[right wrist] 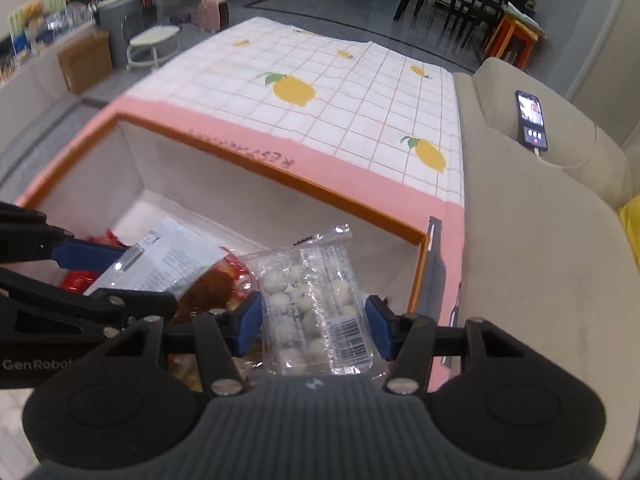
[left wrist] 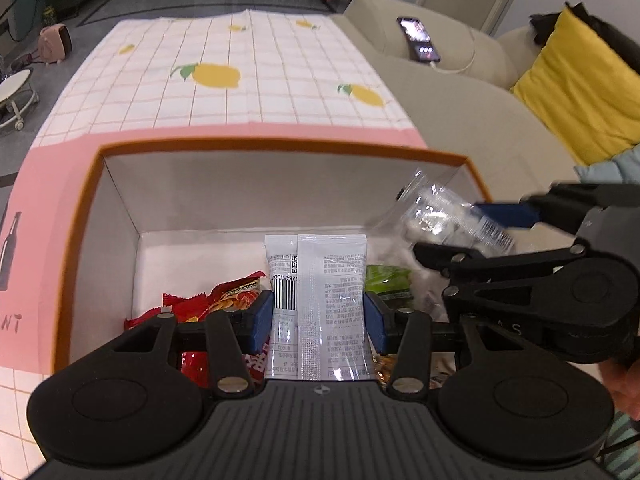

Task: Organize snacks
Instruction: 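Lower both packets into the box and open both grippers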

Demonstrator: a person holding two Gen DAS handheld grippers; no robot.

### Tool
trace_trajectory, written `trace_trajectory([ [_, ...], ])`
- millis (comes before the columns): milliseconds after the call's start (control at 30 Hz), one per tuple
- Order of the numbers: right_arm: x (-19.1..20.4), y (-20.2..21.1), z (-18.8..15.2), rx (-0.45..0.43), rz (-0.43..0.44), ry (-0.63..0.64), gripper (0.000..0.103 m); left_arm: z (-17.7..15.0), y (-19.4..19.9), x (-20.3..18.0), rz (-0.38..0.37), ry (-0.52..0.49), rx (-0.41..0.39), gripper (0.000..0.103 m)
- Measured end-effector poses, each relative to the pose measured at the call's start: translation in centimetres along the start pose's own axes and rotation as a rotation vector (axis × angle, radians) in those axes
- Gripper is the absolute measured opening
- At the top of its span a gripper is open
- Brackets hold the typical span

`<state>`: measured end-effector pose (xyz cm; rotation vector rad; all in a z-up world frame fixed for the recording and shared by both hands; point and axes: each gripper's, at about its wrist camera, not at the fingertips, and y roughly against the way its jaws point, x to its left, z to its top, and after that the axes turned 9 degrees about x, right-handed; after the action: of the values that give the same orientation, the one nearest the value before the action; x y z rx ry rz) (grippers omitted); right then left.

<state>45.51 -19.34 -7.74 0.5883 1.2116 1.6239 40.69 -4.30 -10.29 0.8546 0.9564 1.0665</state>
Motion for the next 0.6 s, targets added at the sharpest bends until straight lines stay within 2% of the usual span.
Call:
trace_trajectory([
  [300, 1.8, -2.2, 1.1, 0.062, -0.076, 0.152, 0.054, 0.0, -2.1, 0.9, 0.022, -0.003, 0.060, 0.054],
  [600, 1.6, -2.6, 1.5, 0.094, -0.061, 0.104, 0.055, 0.0, -1.6, 1.2, 0.030, 0.016, 0.065, 0.056],
])
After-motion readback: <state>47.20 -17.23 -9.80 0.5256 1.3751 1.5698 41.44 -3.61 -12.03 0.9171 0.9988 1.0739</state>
